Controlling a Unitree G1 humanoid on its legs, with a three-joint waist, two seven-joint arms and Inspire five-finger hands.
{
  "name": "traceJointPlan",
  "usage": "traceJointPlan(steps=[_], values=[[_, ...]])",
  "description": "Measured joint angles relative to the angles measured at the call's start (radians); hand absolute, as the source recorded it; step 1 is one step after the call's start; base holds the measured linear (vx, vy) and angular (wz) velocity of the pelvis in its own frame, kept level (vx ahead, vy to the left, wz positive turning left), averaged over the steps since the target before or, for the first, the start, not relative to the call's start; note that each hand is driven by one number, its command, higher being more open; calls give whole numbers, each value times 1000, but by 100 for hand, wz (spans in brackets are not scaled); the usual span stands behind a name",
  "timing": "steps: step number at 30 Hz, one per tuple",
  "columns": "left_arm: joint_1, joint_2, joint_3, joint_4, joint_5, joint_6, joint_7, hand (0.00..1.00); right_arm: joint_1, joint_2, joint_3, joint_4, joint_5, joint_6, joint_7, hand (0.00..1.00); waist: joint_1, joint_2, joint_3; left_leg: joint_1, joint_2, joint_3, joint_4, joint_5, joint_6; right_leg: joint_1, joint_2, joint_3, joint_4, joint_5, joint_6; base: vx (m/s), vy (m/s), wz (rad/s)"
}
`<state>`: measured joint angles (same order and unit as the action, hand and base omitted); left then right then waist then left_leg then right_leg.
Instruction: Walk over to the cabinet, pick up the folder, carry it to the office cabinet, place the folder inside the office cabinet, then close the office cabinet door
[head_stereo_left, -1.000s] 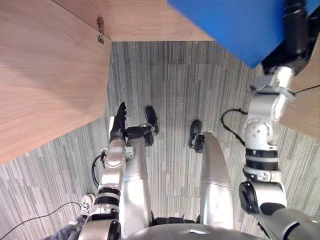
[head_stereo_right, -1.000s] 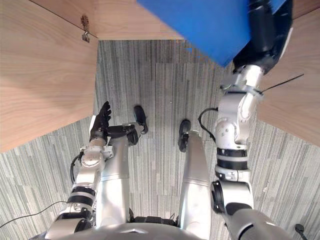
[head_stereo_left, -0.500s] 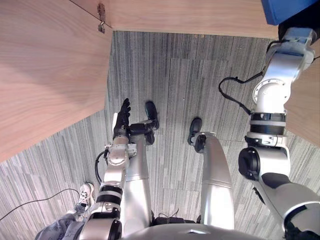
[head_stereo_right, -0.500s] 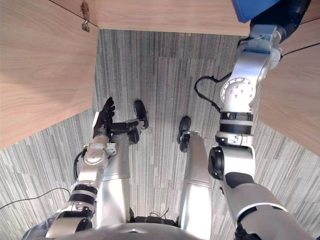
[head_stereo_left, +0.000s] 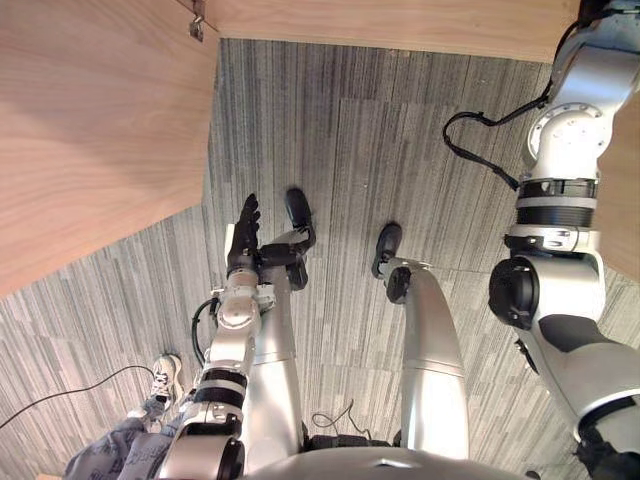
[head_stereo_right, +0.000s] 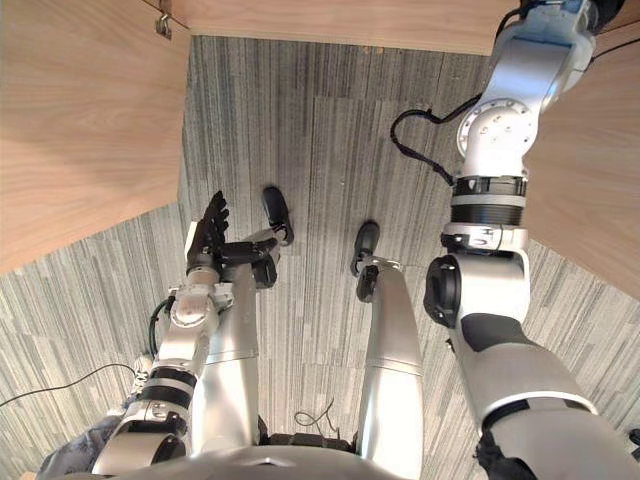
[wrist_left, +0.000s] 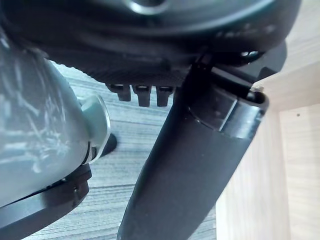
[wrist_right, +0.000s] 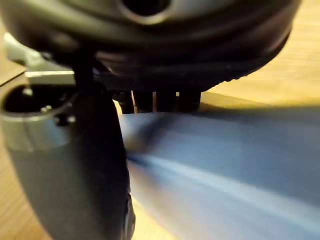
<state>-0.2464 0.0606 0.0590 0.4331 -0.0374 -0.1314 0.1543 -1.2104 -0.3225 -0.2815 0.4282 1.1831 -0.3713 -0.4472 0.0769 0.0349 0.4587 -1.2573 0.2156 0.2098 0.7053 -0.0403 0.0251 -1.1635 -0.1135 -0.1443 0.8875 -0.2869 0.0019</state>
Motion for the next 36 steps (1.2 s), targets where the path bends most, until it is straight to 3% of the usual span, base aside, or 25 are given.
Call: traceJointPlan(steps=[5, 14, 26, 31, 36], values=[[-1, 1, -4, 0, -2, 0, 2, 100, -34, -66, 67, 1, -1, 9, 0, 100, 4, 0, 0, 0, 1, 9, -25, 25, 3, -6, -7, -14, -1, 5, -6, -58, -14, 10], [-5, 8, -34, 5, 2, 2, 1, 100, -68, -93, 147, 1, -10, 48, 8, 100, 12, 0, 0, 19, 1, 22, -43, 47, 6, 1, -8, -11, -6, 6, -7, -7, -4, 1], [-6, 15, -40, 33, 7, 2, -10, 100, -25, -204, 237, 29, -108, 153, 129, 100, 3, 0, -1, 51, 5, 36, -58, 49, 4, 36, -6, -13, -37, 10, -6, -11, 0, 0], [-6, 28, -41, 45, 11, 2, -12, 100, 59, -251, 267, 29, -216, 185, 168, 100, -3, -1, -1, 60, 17, 45, -58, 47, 7, 51, 3, -14, -52, 18, -5, -14, 2, -5], [-5, 36, -42, 60, 32, 1, -13, 100, 134, -335, 276, -28, -487, 217, 176, 100, -6, -1, -1, 78, 29, 77, -66, 35, 23, 59, 4, -3, -64, 24, 0, -23, 14, -8]])
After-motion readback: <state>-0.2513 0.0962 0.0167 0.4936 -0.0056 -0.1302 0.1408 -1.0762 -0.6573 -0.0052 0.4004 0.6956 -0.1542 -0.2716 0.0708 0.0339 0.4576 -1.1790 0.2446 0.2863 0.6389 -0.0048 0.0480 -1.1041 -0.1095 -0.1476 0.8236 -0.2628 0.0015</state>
